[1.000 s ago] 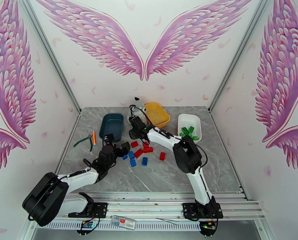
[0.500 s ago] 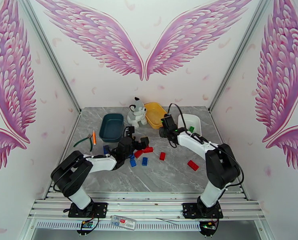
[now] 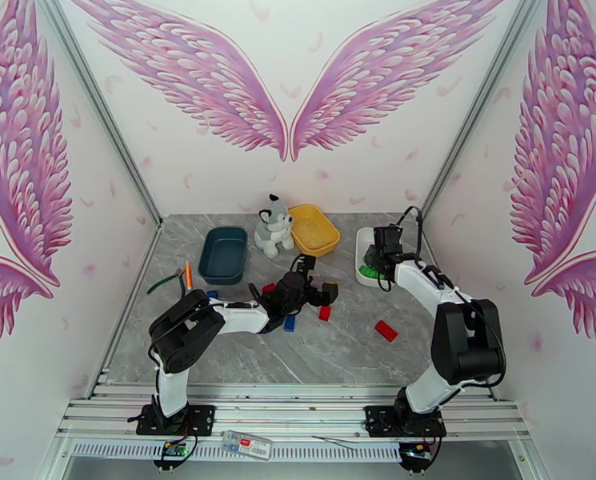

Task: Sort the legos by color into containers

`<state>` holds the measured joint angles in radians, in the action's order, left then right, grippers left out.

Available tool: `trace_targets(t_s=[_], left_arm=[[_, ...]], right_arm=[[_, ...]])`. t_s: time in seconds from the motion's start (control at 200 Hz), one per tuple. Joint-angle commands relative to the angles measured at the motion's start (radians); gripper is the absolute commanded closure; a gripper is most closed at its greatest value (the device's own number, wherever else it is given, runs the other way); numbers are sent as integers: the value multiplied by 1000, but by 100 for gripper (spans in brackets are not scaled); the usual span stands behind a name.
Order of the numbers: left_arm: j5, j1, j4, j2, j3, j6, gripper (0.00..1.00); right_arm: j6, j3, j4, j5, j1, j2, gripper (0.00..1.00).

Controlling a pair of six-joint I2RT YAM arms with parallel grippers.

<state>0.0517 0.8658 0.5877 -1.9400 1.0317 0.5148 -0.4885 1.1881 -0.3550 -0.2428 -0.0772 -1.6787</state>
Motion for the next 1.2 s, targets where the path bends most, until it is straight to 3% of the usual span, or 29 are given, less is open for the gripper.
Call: trace_targets(t_s=[0.0, 0.145, 0.25, 0.495, 0.775, 1.045, 1.195], left_arm=[[68, -8, -22, 95, -63, -42, 1], [146, -17, -16, 199, -163, -59, 1], [200, -24, -13, 269, -231, -65, 1], [299, -63, -26, 410, -369, -55, 1], [342, -128, -62, 557, -504, -30, 1], [347, -183, -60, 674, -636, -1, 1], [344, -191, -67, 715, -679, 5, 1]], right_arm=[[0, 66, -43, 5, 17, -25, 59], [1, 78, -50, 31, 18, -20, 35], [-13, 34, -7, 79, 8, 21, 29], [-12, -119, 115, 140, -109, 166, 23], [0, -243, 139, 40, -328, 240, 17], [-45, -387, 163, -65, -513, 242, 27], [-87, -443, 159, -154, -595, 228, 28]])
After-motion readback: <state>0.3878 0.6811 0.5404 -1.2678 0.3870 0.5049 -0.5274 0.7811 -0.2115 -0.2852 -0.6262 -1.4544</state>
